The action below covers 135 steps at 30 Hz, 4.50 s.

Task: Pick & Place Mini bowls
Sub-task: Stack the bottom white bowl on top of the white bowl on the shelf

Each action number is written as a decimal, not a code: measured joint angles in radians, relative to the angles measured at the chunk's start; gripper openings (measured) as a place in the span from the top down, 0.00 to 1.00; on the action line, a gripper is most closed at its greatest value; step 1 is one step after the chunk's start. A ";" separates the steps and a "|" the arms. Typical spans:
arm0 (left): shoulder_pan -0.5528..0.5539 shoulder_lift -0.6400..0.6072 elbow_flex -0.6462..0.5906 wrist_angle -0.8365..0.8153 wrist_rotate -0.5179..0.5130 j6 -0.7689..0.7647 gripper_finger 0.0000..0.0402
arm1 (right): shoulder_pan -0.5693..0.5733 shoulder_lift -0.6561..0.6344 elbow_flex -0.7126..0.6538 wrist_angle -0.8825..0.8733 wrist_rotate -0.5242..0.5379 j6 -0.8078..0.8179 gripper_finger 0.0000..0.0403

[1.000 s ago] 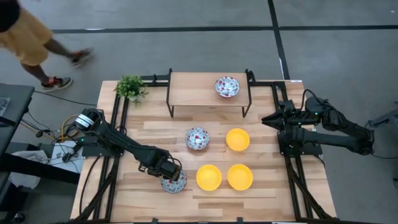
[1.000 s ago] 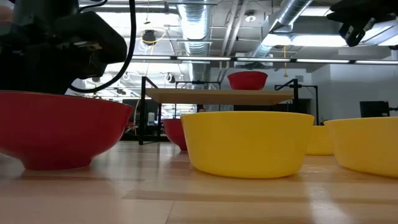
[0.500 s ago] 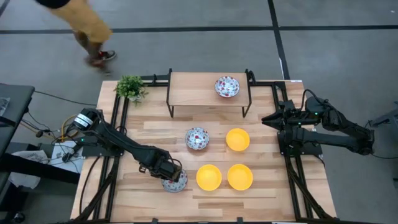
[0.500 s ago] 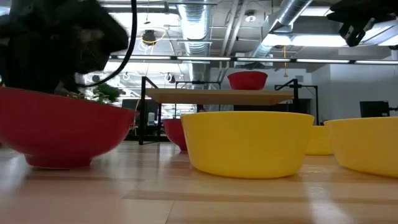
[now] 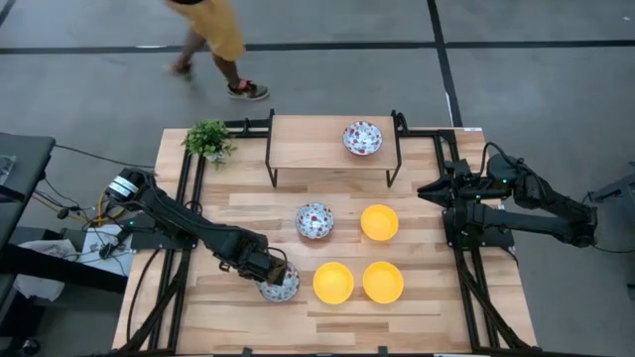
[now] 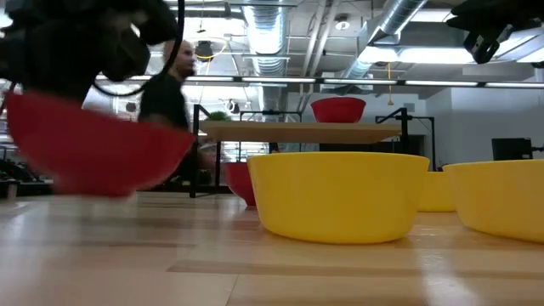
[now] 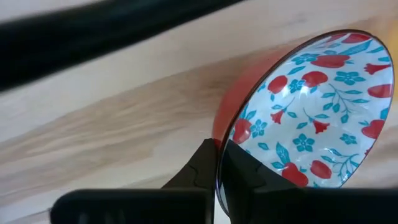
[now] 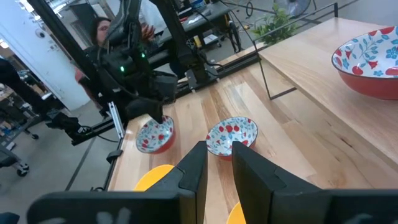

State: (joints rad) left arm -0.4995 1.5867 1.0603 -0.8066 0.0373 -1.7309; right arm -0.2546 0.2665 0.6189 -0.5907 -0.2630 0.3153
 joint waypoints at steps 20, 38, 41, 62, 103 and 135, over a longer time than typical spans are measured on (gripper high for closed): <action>0.095 -0.189 0.035 0.248 -0.439 0.233 0.98 | 0.000 0.008 0.000 0.017 0.001 0.000 0.84; 0.428 -0.191 0.235 0.391 -0.462 0.907 0.98 | 0.000 0.062 0.000 0.251 0.003 -0.001 0.84; 0.466 -0.189 0.237 0.478 -0.462 0.999 0.98 | 0.000 0.102 0.000 0.302 0.003 -0.019 0.84; 0.607 -0.185 0.237 0.704 -0.595 1.567 0.98 | 0.044 0.473 0.093 0.763 0.199 -0.183 0.89; 0.637 -0.186 0.236 0.726 -0.583 1.802 0.98 | 0.366 1.130 0.908 0.119 1.075 -0.280 0.78; 0.634 -0.186 0.236 0.741 -0.583 1.802 0.98 | 0.352 1.162 0.906 0.063 1.070 -0.199 0.78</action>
State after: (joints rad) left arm 0.1346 1.4002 1.2960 -0.0658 -0.5453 0.0708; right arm 0.0973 1.4286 1.5248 -0.5273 0.8072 0.1162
